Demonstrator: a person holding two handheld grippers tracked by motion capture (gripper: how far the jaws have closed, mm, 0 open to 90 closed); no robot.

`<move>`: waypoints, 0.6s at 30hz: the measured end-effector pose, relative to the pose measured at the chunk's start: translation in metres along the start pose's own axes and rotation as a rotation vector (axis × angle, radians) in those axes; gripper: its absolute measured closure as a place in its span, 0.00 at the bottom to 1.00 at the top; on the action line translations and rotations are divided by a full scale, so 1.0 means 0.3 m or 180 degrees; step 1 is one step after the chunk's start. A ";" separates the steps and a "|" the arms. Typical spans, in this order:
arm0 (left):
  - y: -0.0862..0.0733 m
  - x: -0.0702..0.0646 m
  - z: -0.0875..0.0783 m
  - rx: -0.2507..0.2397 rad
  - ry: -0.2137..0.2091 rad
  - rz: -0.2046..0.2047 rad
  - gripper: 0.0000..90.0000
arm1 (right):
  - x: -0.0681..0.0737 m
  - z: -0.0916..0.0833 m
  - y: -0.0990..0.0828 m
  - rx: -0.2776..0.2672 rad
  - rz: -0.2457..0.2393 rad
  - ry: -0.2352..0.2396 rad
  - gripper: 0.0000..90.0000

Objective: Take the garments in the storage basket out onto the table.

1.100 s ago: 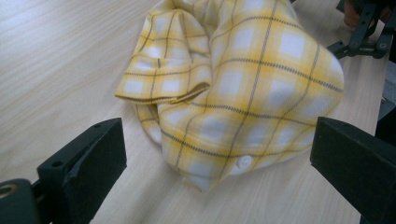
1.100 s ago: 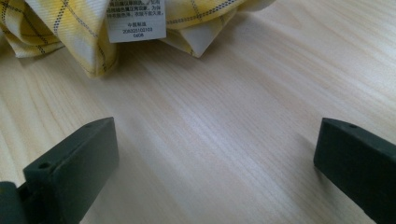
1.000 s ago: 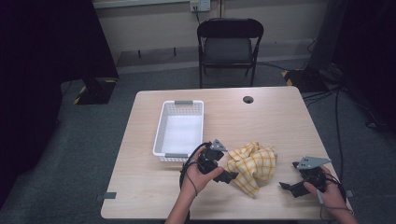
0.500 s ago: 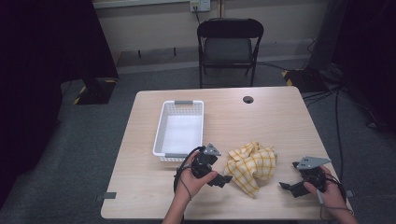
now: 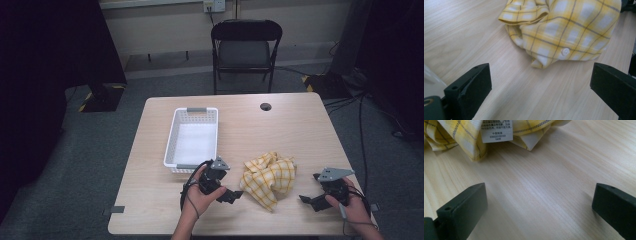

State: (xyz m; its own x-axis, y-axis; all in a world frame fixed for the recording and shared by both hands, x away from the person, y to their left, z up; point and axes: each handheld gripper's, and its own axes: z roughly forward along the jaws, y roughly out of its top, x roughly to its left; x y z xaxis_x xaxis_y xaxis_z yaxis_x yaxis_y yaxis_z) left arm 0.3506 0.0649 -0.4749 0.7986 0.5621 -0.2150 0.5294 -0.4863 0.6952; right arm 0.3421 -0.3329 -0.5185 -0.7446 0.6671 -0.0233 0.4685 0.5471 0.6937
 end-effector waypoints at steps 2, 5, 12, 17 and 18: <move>-0.010 0.003 -0.002 0.0012 -0.0002 -0.0014 0.04 | 0.000 0.000 0.000 0.0001 0.0002 0.0000 0.00; -0.022 0.008 -0.006 0.0016 0.0001 -0.0030 0.04 | 0.000 0.000 0.000 0.0001 0.0001 0.0000 0.00; -0.054 0.025 -0.016 0.0056 0.0002 -0.0068 0.04 | 0.000 0.000 0.000 0.0000 0.0001 0.0000 0.00; -0.067 0.035 -0.033 0.0033 0.0023 -0.0097 0.04 | 0.000 0.000 0.000 0.0001 0.0001 0.0000 0.00; -0.069 0.035 -0.035 0.0019 0.0036 -0.0117 0.04 | 0.000 0.000 0.000 0.0000 0.0000 0.0000 0.00</move>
State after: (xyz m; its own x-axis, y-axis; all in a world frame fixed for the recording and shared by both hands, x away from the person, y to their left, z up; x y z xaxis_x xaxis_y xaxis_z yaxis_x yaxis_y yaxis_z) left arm 0.3450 0.0878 -0.4843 0.7753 0.5873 -0.2325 0.5601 -0.4691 0.6828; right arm 0.3421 -0.3329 -0.5185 -0.7446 0.6671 -0.0233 0.4686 0.5472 0.6936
